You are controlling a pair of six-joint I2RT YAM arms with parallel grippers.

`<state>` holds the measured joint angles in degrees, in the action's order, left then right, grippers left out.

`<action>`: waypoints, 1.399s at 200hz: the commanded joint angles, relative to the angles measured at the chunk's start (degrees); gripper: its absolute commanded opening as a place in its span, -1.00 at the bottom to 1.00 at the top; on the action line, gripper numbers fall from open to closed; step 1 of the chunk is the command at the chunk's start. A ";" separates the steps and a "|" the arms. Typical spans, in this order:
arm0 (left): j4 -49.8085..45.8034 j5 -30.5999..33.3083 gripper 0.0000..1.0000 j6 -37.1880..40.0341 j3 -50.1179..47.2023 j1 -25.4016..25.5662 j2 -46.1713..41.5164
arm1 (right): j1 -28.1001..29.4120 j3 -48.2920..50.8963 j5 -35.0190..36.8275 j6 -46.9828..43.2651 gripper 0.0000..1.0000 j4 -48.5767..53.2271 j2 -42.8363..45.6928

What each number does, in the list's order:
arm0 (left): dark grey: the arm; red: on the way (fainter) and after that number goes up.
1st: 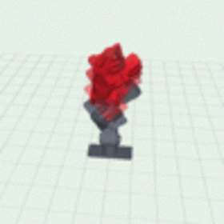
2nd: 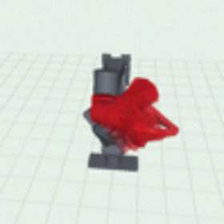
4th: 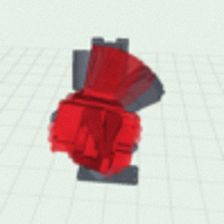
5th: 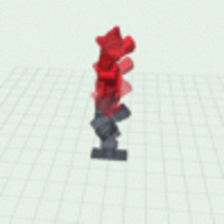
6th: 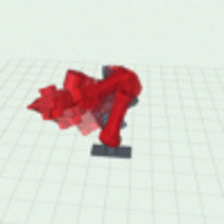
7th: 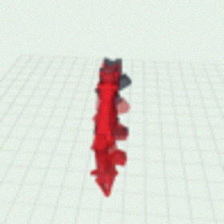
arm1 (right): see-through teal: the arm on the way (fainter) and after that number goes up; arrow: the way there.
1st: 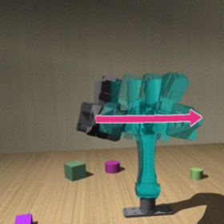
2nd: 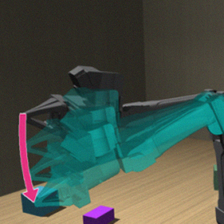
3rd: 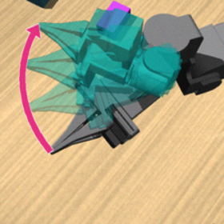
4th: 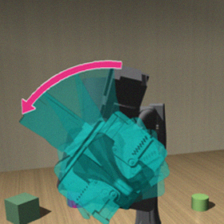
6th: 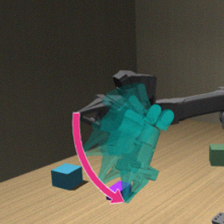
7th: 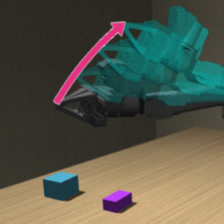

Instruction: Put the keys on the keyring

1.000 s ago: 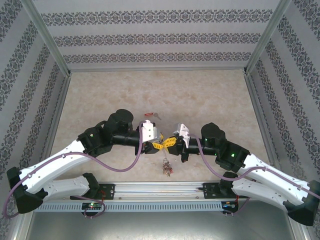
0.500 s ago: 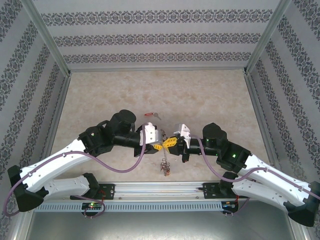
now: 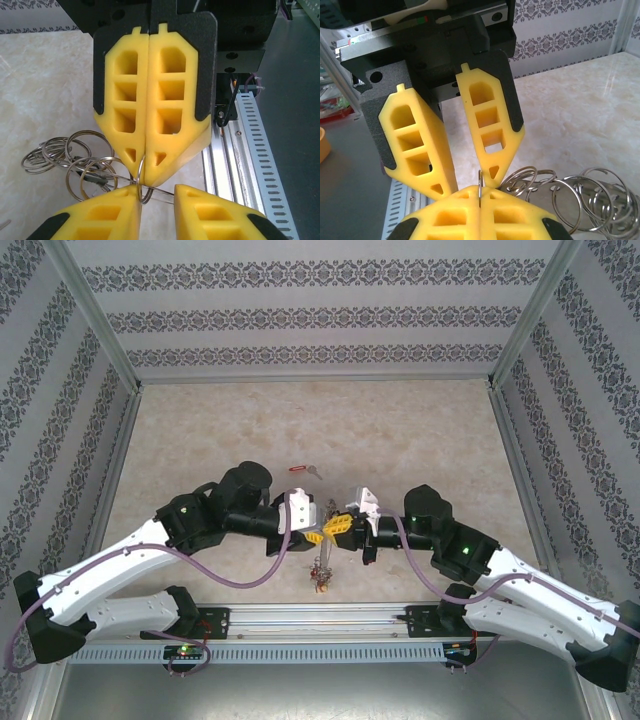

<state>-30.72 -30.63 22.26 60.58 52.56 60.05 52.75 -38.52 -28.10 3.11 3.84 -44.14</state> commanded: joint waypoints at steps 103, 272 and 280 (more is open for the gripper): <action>7.32 -2.83 -1.00 -3.62 -3.22 -0.25 -2.79 | 0.82 -2.53 -9.43 1.55 -0.97 -5.03 -2.85; 9.04 -3.75 -1.00 -5.67 -3.38 -1.34 -3.33 | 0.86 -1.47 -4.05 0.08 -1.00 -4.12 0.52; 9.76 -4.17 -0.99 -6.06 -3.41 -1.31 -2.95 | 0.86 -1.63 -4.36 0.00 -1.00 -4.52 0.09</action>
<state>-27.24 -32.86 17.52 56.77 51.75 56.90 52.77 -38.65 -31.94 3.38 2.74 -44.23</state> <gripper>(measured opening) 0.046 0.063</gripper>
